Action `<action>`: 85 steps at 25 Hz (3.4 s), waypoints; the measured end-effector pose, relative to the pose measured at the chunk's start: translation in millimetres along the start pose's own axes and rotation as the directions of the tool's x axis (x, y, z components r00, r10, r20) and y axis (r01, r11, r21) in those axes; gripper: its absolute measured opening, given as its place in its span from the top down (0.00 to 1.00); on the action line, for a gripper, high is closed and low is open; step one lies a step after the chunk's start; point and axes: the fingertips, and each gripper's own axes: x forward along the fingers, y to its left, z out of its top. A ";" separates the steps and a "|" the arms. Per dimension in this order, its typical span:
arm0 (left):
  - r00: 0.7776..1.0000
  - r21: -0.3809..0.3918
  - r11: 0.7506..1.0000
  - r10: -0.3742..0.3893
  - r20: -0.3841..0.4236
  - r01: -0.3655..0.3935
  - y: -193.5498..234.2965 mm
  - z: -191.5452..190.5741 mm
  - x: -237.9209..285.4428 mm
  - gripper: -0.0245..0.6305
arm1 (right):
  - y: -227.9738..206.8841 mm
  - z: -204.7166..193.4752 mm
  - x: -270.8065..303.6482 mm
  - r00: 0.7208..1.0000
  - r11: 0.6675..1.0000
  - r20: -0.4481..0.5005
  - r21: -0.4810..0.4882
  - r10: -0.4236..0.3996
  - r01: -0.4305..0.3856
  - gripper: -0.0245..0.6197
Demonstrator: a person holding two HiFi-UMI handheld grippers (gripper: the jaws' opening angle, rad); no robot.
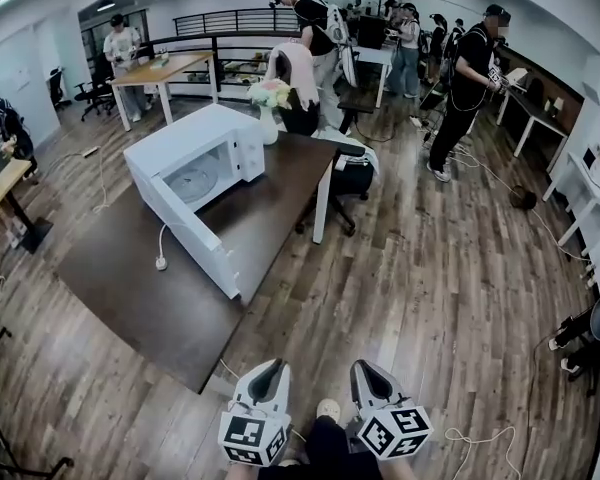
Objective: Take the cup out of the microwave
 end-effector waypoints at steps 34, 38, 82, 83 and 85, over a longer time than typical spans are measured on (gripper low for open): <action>0.995 -0.069 0.992 0.101 -0.012 -0.102 36.4 27.7 236.7 0.57 | -140.5 71.9 179.3 0.989 0.991 -0.077 0.059 0.124 -0.119 0.97; 0.995 -0.095 0.991 0.099 0.008 -0.098 61.0 39.4 272.2 0.51 | -146.4 85.5 219.2 0.988 0.991 -0.088 0.045 0.130 -0.127 0.97; 0.786 -0.302 0.762 0.615 0.059 -0.573 364.3 107.3 405.0 0.38 | -71.2 139.4 609.0 0.784 0.849 -0.367 0.030 0.501 -0.528 0.97; 0.767 -0.312 0.742 0.639 0.061 -0.594 369.3 108.3 403.8 0.38 | -66.6 139.0 616.8 0.764 0.833 -0.381 0.031 0.520 -0.552 0.97; 0.725 -0.332 0.699 0.686 0.061 -0.633 379.7 110.7 402.7 0.38 | -58.6 139.1 633.2 0.726 0.804 -0.411 0.028 0.551 -0.594 0.97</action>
